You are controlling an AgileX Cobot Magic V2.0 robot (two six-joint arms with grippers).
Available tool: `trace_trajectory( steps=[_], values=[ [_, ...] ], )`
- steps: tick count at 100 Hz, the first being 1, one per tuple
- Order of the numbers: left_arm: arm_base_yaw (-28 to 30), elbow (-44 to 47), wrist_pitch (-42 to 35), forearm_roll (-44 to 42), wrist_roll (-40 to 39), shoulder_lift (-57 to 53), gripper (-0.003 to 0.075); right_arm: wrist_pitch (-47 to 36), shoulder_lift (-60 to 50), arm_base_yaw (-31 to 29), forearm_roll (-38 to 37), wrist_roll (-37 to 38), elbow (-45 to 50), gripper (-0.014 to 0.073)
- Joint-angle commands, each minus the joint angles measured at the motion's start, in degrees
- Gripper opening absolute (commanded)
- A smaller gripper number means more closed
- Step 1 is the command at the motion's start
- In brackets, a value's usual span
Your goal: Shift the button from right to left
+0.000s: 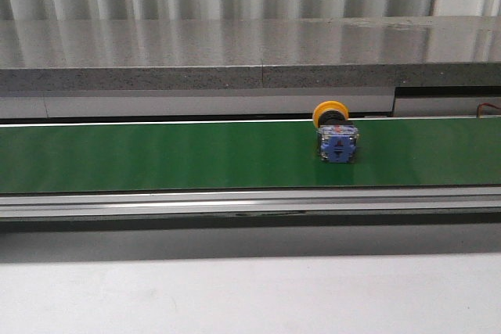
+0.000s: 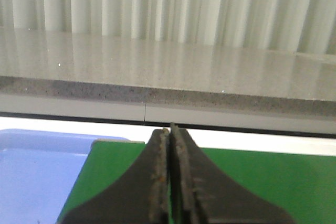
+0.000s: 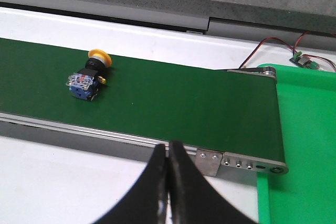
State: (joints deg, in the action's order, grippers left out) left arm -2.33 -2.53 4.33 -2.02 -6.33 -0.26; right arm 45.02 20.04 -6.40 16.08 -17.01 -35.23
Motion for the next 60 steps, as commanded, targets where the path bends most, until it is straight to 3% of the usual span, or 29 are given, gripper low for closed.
trace_trajectory(
  steps=[1,11,38,60],
  values=[
    [0.1,-5.6,-4.3,1.0,0.0,0.9,-0.002,-4.3,0.4,-0.2,0.3,-0.6,-1.2,-0.0067],
    [0.1,-11.4,-0.1,1.3,0.0,4.7,-0.002,-4.3,0.4,-0.2,0.3,-0.6,-1.2,-0.0067],
    [0.1,-30.1,21.4,0.8,0.0,21.1,-0.002,-4.3,0.4,-0.2,0.3,-0.6,-1.2,-0.0067],
    [0.1,-40.1,35.9,0.8,0.0,32.7,-0.002,-4.3,0.4,-0.2,0.3,-0.6,-1.2,-0.0067]
  ],
)
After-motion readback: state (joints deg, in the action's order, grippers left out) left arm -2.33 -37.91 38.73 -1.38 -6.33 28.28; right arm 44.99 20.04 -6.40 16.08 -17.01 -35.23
